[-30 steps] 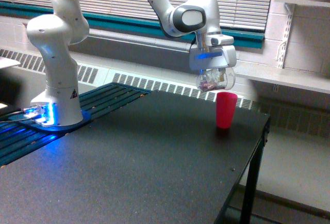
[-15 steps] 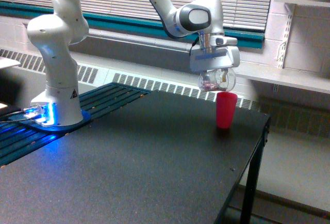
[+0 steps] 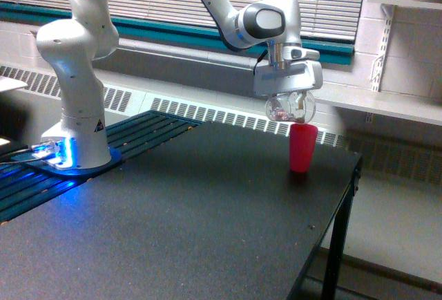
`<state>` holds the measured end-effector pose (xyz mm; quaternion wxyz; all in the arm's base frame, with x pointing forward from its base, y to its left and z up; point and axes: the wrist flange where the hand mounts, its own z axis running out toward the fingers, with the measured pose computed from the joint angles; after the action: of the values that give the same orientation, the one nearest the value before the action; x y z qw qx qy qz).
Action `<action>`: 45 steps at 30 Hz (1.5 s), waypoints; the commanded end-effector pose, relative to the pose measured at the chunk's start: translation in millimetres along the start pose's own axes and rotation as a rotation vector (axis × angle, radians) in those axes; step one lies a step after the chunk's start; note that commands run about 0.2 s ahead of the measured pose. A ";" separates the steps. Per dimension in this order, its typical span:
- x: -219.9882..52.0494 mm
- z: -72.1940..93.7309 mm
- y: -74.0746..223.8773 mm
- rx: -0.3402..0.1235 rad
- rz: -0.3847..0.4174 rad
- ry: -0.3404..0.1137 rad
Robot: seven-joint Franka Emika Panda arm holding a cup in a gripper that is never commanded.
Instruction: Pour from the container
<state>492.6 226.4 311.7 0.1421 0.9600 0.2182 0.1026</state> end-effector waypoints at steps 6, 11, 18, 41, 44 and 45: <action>4.2 -2.5 -9.8 -0.028 -0.062 -0.012; 4.7 -2.1 -13.2 -0.036 -0.079 -0.017; 4.3 -0.9 -17.9 -0.052 -0.106 -0.031; 5.8 -1.3 -23.6 -0.057 -0.142 -0.045; 5.9 -2.2 -22.1 -0.046 -0.131 -0.038; 5.9 -2.5 -21.4 -0.042 -0.128 -0.034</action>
<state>487.8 245.4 304.1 0.1805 0.9431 0.2686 0.0756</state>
